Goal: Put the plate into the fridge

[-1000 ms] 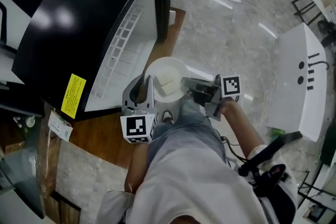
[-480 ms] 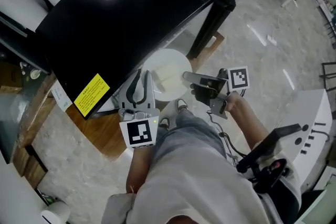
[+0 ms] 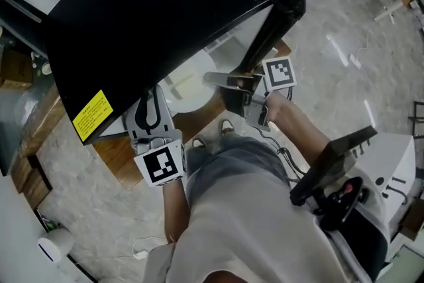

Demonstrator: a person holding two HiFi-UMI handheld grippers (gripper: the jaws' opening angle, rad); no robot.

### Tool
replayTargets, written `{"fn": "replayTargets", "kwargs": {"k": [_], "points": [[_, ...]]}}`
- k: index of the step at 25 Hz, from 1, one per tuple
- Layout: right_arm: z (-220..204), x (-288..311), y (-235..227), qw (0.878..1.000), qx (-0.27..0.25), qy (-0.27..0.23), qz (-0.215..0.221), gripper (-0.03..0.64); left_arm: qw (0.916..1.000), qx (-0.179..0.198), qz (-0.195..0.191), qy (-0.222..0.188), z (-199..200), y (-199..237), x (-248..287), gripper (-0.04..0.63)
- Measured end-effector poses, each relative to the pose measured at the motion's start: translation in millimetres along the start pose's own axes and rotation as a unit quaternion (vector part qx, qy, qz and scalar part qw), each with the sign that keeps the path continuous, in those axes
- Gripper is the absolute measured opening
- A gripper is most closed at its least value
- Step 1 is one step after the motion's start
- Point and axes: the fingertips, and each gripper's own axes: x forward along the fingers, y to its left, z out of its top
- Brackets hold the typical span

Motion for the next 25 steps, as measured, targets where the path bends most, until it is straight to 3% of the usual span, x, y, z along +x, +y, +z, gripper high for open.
{"fn": "replayTargets", "kwargs": {"k": [7,9,15,21,25], "points": [[4,27,-10,1.000,0.024,0.004,-0.020,0.023,0.9977,-0.015,0.065,-0.005,-10,-1,-30,0.067],[5,34,-12,0.999,0.032,0.007,-0.024,0.023,0.9976,-0.008,0.068,-0.006,-10,-12,-37,0.063],[6,49,-11,0.999,0.026,-0.005,-0.038,0.023,0.9995,0.025,-0.021,-0.001,-8,-61,-34,0.057],[4,51,-11,0.999,0.034,-0.004,-0.043,0.025,0.9947,0.074,-0.069,0.017,-20,-84,-19,0.052],[8,45,-10,0.998,0.040,-0.017,-0.048,0.025,0.9938,0.070,-0.078,0.036,-35,-87,-19,0.044]]}}
